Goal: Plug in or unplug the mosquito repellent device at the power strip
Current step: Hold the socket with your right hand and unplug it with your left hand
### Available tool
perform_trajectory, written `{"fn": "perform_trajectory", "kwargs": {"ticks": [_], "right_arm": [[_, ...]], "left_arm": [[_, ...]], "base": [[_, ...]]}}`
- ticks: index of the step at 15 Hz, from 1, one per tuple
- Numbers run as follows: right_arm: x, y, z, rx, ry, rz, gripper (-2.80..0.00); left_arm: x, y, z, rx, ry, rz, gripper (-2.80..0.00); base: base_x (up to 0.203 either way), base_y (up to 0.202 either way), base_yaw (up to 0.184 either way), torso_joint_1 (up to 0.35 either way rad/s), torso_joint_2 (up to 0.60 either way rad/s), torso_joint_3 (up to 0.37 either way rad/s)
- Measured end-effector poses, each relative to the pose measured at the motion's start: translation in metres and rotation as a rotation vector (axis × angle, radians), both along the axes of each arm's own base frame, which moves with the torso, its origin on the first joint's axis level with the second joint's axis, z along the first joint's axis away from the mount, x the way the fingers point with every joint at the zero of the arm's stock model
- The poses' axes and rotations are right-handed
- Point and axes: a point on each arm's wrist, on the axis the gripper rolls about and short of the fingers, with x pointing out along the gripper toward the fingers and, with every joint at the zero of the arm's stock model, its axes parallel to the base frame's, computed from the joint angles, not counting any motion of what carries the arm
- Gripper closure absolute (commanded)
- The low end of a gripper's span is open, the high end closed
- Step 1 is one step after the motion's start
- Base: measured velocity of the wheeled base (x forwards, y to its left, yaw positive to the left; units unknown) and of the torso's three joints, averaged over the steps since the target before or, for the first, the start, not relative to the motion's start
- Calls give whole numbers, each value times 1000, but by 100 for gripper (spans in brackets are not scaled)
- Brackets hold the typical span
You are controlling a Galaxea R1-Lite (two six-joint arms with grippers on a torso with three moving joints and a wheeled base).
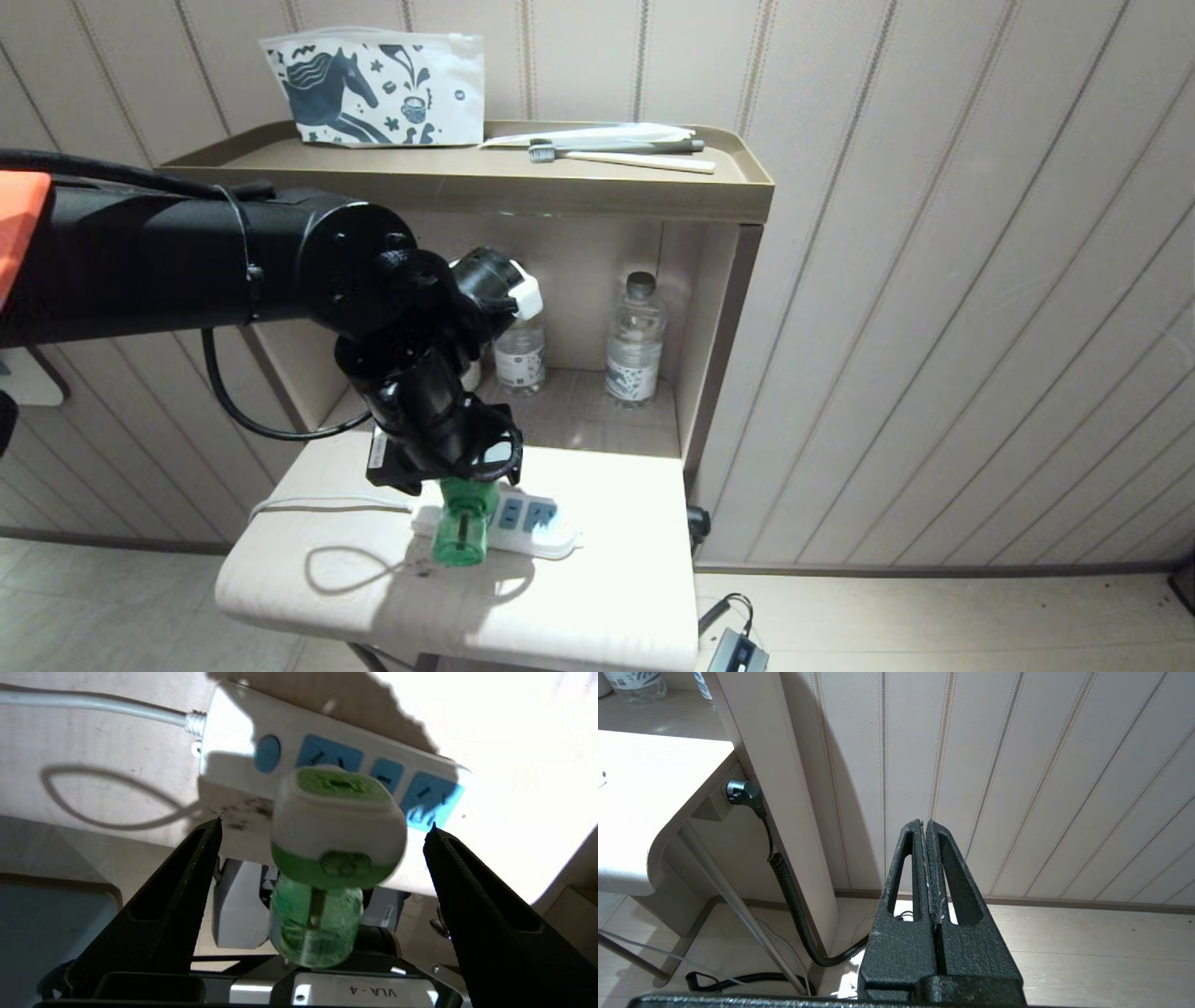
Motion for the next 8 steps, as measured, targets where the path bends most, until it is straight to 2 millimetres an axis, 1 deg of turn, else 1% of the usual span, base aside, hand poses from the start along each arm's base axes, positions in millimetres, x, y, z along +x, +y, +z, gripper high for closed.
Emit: {"fn": "perform_trajectory", "kwargs": {"ticks": [3, 8], "right_arm": [[0, 0, 0, 0, 0, 0, 0], [0, 0, 0, 0, 0, 0, 0]], "left_arm": [[14, 9, -9, 4, 26, 11, -280], [20, 8, -17, -29, 80, -60, -280]], "base": [[0, 0, 0, 0, 0, 0], [0, 0, 0, 0, 0, 0]]}}
